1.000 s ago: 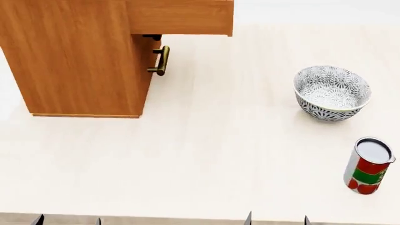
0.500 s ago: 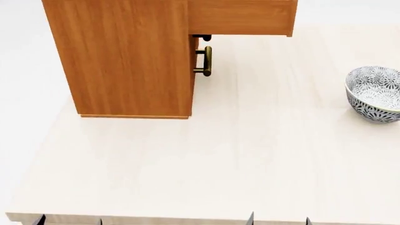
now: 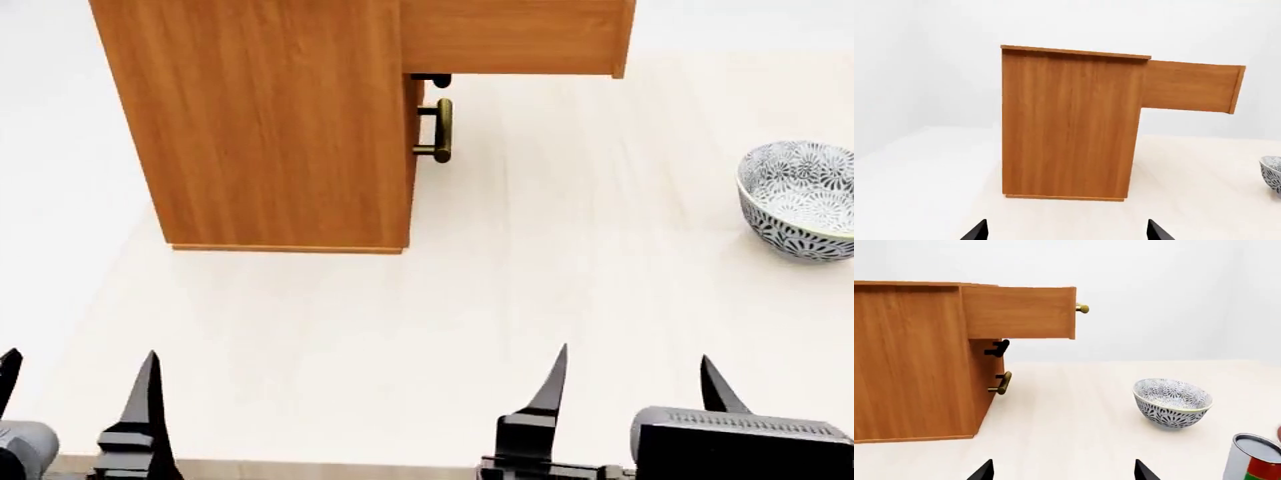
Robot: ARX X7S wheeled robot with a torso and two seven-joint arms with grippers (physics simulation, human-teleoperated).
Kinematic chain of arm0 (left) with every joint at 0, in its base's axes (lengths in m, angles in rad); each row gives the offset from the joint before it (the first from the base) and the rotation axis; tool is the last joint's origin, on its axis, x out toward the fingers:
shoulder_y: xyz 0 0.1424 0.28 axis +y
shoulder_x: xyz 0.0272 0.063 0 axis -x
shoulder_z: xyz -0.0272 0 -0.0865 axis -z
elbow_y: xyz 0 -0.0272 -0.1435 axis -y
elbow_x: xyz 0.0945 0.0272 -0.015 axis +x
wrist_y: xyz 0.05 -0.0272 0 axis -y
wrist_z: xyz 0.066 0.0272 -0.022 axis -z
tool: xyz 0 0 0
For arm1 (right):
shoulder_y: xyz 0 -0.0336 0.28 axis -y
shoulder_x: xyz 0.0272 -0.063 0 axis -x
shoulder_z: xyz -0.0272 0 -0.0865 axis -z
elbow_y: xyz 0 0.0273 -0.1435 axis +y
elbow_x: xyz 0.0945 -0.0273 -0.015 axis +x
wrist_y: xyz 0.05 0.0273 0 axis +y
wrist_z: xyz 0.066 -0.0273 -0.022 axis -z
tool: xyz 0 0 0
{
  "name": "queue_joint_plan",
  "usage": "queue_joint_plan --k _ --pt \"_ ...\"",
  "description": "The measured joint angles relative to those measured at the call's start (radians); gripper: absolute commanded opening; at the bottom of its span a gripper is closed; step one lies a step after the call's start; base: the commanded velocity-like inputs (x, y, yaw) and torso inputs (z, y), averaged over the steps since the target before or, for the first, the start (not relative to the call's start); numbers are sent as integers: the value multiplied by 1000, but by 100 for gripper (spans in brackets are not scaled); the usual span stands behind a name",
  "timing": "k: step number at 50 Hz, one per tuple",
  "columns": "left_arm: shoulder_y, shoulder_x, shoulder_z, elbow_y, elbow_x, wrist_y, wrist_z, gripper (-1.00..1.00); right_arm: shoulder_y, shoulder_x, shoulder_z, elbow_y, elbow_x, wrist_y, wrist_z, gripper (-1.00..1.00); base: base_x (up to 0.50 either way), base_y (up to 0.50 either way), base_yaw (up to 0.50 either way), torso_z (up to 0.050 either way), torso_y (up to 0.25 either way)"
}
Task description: Put the bowl on top of the cabinet.
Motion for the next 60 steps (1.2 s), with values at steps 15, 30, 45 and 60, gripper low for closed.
queue_joint_plan --k 15,30,45,60 --pt "14 -42 -60 247 -110 -171 -52 100 -10 113 22 -208 199 92 151 100 33 0 0 0 0" --pt "30 -59 -72 281 -148 -179 -67 100 -46 154 -11 -226 209 34 168 100 483 0 0 0 0" --pt "42 -74 -71 289 -167 -168 -86 100 -63 175 -25 -228 219 4 185 100 500 0 0 0 0" --pt "54 -91 -65 274 -182 -138 -97 100 -61 187 -38 -221 228 -8 198 100 500 0 0 0 1"
